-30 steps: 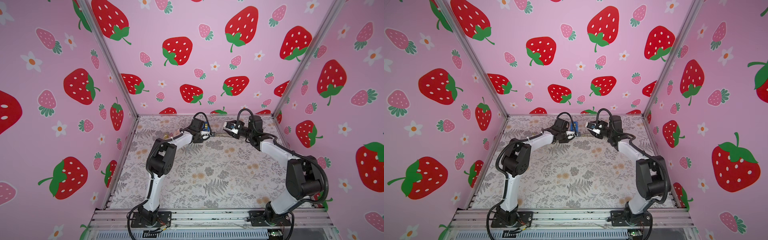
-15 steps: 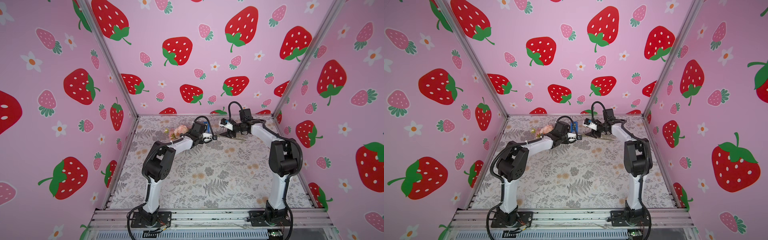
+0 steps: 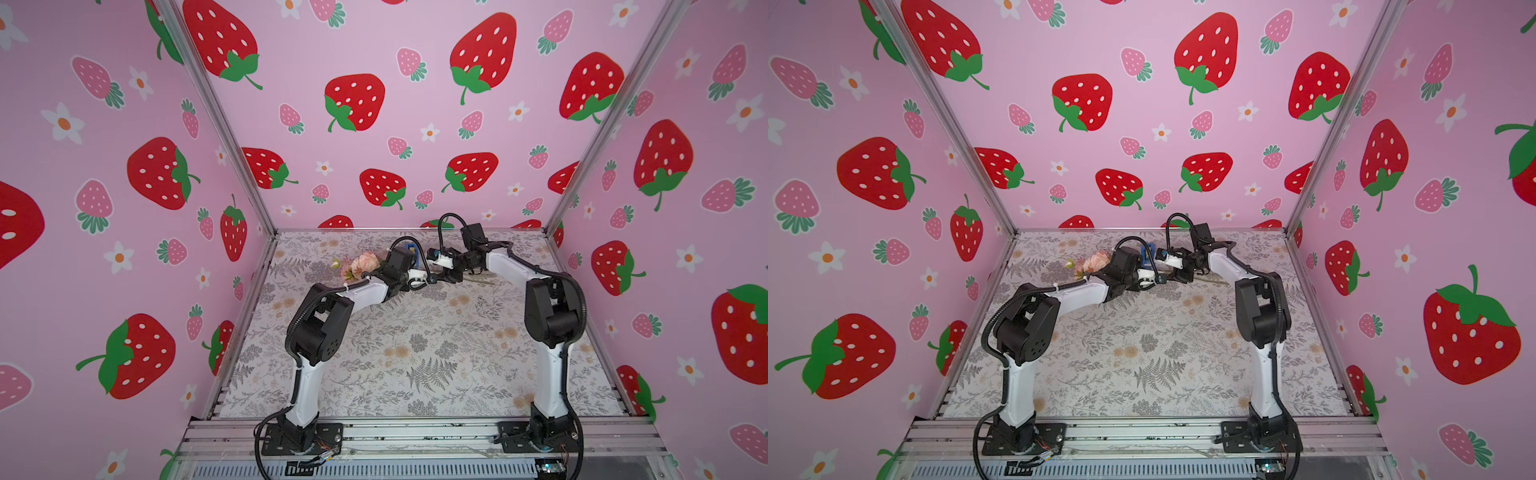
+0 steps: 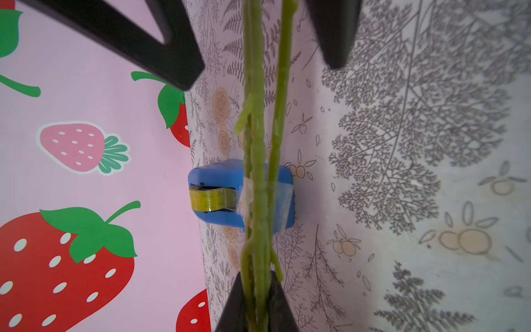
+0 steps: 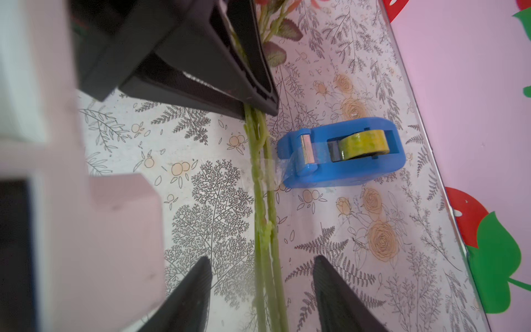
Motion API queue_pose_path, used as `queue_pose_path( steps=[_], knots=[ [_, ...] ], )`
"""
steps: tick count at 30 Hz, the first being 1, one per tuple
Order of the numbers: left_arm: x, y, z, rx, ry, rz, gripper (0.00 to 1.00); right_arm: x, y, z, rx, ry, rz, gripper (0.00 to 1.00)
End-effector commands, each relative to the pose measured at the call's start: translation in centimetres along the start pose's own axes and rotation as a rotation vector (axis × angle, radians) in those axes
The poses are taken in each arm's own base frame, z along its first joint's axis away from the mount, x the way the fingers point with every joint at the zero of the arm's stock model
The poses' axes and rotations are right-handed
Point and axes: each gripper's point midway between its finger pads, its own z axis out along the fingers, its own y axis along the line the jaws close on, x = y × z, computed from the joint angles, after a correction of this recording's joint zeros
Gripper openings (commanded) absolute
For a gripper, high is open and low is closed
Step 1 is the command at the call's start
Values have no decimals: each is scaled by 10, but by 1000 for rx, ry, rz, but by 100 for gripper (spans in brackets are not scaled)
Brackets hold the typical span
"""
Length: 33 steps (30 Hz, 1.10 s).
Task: Wrap bouquets with tape
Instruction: Wrap the tape around the bouquet.
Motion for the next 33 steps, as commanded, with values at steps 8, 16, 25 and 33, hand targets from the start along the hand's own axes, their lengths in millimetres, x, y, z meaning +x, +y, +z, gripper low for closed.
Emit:
queue_pose_path(
  steps=[8,16,25,33],
  knots=[
    [-12,24,-20,-61,-42,-10,0,20,-16,17,91,123,-71,38],
    [-18,2,-28,57,-97,-62,0,22,-35,21,172,135,-129,0],
    [-18,-11,-50,174,-130,-194,42,-7,-42,2,303,34,-262,0],
    [-22,-31,-103,350,-180,-336,64,-16,-30,-8,381,-5,-374,0]
  ],
)
